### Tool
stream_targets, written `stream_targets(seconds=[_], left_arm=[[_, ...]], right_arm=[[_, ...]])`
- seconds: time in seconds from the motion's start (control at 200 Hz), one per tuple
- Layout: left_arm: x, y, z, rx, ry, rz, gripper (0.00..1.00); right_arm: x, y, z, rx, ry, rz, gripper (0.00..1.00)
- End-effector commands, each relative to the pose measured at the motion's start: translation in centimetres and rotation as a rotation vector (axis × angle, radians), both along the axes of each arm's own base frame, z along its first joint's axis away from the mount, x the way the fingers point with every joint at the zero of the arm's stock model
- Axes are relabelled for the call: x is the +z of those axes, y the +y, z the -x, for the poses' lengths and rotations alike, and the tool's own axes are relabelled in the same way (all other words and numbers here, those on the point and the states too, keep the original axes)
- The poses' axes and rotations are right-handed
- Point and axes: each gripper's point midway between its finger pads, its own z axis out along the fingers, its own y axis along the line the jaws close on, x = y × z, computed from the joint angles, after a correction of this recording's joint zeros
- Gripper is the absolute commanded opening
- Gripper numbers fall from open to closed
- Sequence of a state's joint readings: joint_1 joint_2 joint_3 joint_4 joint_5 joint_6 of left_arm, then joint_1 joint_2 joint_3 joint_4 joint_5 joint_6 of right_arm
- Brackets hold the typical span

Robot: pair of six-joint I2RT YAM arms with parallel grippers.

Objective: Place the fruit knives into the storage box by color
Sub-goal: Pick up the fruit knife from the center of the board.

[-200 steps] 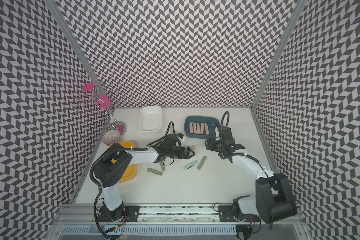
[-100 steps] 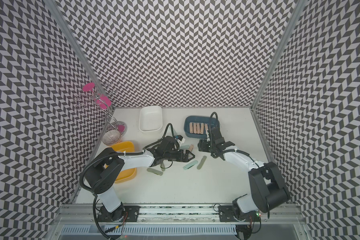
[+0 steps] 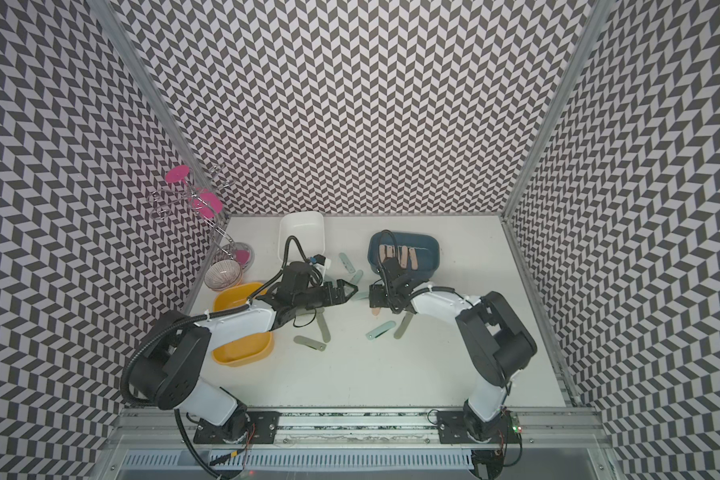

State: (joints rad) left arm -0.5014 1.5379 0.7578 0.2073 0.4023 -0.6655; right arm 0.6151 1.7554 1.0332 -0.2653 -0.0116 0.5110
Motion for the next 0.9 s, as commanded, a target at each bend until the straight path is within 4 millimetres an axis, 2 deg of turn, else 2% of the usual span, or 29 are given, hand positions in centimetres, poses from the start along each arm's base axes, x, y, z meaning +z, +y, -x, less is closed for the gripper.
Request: stream_targets(seconds=[0.0,0.26,0.401,0.736,0.891], left_arm=[[1.5,1.0,-0.4,0.028,-0.035,0.030,0.98],[2.6,1.5,-0.4,0.036,-0.049,0.059,0.98],[2.9,1.6,-0.4,0.037,-0.053,0.066,0.98],[3.5,1.8,-0.2,0.037,-0.062,0.075,0.98],[3.8,1.9,-0.2,0.041,-0.068,0.078,0.98]], right_arm=[[-0.5,0.6,-0.4,-0.036,-0.007,0.026,0.70],[-3.3,1.3,1.2,-0.028,0.034,0.134,0.66],[-4.3,0.4,1.8,-0.034,0.044,0.192,0.61],[-4.4,-2.8,0.7,-0.102,0.029,0.277,0.49],[-4.1,-3.3,-0.3,-0.111,0.025,0.255,0.47]])
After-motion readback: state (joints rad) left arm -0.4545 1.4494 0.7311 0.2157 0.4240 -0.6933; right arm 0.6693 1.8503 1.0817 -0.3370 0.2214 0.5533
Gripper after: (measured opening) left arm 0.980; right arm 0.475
